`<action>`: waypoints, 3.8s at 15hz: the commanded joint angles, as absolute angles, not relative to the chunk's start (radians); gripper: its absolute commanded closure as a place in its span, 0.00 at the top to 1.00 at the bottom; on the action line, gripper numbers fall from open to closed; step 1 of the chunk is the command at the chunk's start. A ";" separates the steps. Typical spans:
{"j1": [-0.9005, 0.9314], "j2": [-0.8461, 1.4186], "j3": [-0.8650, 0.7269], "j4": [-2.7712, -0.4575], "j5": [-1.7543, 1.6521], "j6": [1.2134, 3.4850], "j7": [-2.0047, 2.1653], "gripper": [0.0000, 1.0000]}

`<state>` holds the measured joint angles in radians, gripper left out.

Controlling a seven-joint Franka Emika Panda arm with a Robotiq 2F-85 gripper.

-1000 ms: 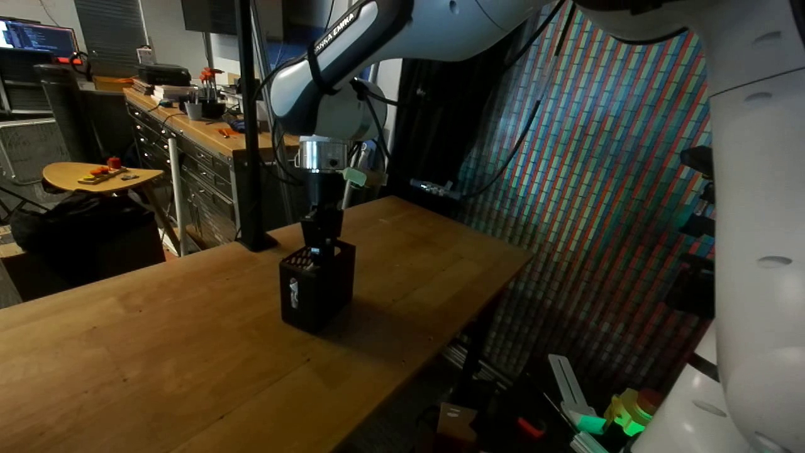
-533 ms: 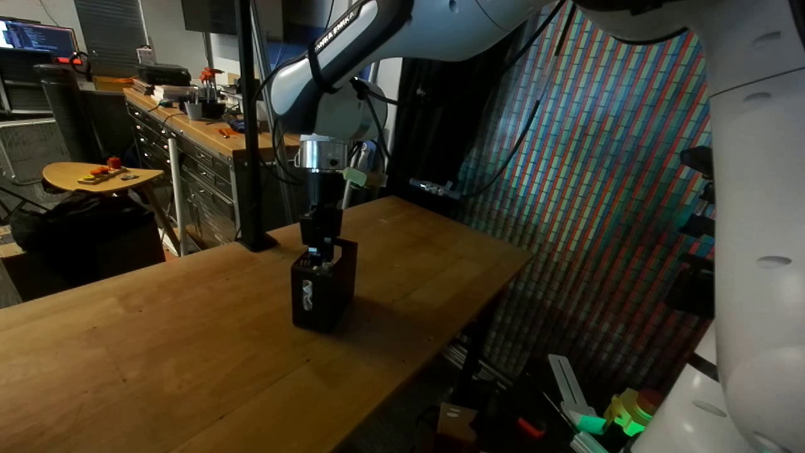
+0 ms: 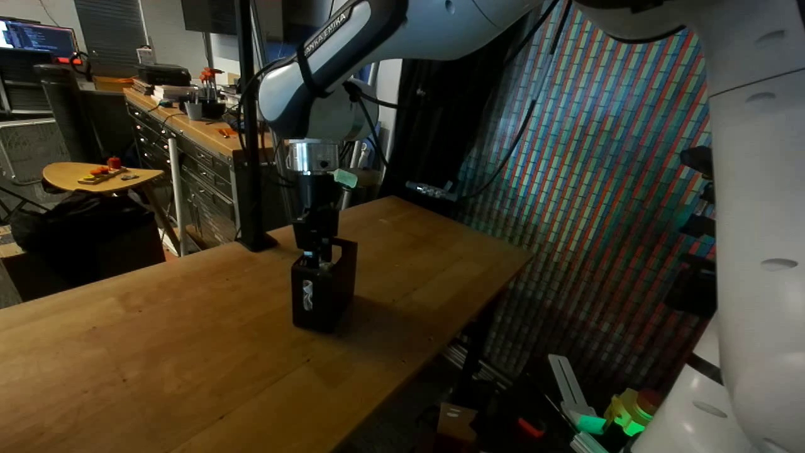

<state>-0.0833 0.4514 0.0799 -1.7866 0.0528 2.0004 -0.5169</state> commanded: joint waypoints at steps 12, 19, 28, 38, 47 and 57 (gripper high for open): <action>-0.042 0.414 0.080 -1.888 0.051 2.090 -0.414 0.58; -0.067 0.396 0.082 -1.968 0.087 2.162 -0.435 0.60; -0.099 0.365 0.082 -2.053 0.180 2.220 -0.467 0.15; -0.099 0.348 0.080 -2.069 0.162 2.210 -0.459 0.10; -0.087 0.268 0.051 -2.051 0.068 2.152 -0.431 0.10; -0.072 0.198 0.037 -2.039 0.002 2.081 -0.410 0.10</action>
<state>-0.0901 0.2395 0.0495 -2.0398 0.0304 2.1213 -0.4326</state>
